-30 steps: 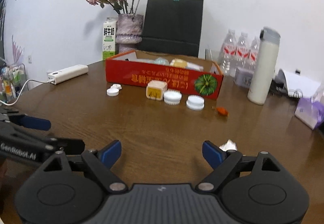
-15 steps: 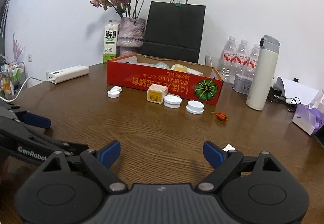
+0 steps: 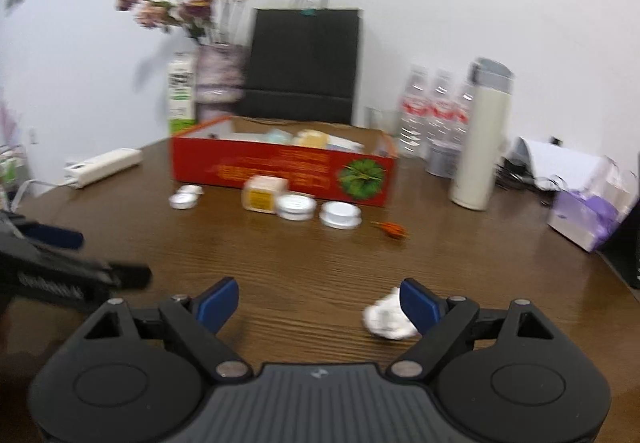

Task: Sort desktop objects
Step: 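Grasp a white round lid with left tool while right tool grasps the white tissue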

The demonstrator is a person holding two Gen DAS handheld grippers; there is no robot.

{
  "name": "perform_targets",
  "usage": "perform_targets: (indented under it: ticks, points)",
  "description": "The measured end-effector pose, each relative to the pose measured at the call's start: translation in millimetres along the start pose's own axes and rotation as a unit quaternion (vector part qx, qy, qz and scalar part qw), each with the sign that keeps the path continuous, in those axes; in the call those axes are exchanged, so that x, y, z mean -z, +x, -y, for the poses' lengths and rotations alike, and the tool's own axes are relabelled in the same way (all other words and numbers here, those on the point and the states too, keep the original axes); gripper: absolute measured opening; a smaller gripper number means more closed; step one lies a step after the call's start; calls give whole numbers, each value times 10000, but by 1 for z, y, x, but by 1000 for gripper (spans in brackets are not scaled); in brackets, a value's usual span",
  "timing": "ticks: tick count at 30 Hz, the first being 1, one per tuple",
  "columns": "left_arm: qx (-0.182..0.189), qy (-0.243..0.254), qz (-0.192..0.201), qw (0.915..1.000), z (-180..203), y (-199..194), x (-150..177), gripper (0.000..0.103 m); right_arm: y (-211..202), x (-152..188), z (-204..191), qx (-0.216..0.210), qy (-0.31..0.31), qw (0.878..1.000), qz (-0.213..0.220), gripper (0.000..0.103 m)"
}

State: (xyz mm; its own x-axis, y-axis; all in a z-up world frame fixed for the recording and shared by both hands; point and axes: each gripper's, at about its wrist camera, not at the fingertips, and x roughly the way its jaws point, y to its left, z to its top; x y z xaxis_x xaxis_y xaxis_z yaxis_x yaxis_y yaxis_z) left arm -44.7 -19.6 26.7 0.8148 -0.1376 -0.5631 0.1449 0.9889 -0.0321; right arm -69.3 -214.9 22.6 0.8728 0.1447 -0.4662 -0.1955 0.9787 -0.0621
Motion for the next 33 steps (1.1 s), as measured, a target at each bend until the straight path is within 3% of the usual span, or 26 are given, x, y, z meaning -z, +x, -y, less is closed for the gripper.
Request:
perform_targets:
  ticks: [3, 6, 7, 8, 9, 10, 12, 19, 20, 21, 22, 23, 27, 33]
  points:
    - [-9, 220, 121, 9997, 13, 20, -21, 103, 15, -2, 14, 92, 131, 9993, -337, 82]
    - [-285, 458, 194, 9984, 23, 40, -37, 103, 35, -3, 27, 134, 265, 9975, -636, 65]
    - [-364, 459, 273, 9979, 21, 44, -40, 103, 41, -2, 30, 105, 302, 9968, -732, 53]
    - [-413, 410, 311, 9978, 17, 48, -42, 103, 47, 0, 32, 57, 341, 9960, -819, 33]
    - [-440, 330, 281, 9981, 11, 53, -44, 103, 53, 0, 35, -19, 395, 9953, -881, 25]
    - [-468, 224, 206, 9984, 3, 59, -48, 102, 54, 0, 37, -60, 410, 9957, -829, 24]
    - [-530, -20, 15, 9986, -14, 72, -56, 86, 61, -3, 36, -170, 339, 9959, -826, 24]
    - [-819, -161, -127, 9964, -36, 116, -75, 83, 93, -29, 18, -615, 216, 9950, -762, 23]
    - [-881, -190, -185, 9958, -37, 121, -75, 79, 95, -32, 14, -661, 188, 9949, -734, 23]
    - [-835, -220, -273, 9959, -38, 125, -74, 55, 96, -34, 10, -710, 151, 9948, -712, 23]
    - [-743, -252, -392, 9961, -40, 126, -72, 38, 97, -36, 6, -739, 117, 9947, -702, 23]
    - [-714, -278, -344, 9965, -40, 124, -71, 30, 97, -38, 3, -761, 84, 9947, -679, 23]
    - [-622, -401, -159, 9971, -37, 95, -62, 30, 83, -37, -6, -869, 45, 9944, -603, 23]
    - [-333, -366, -188, 9986, -22, 41, -28, 30, 46, -27, -12, -911, 5, 9945, -520, 23]
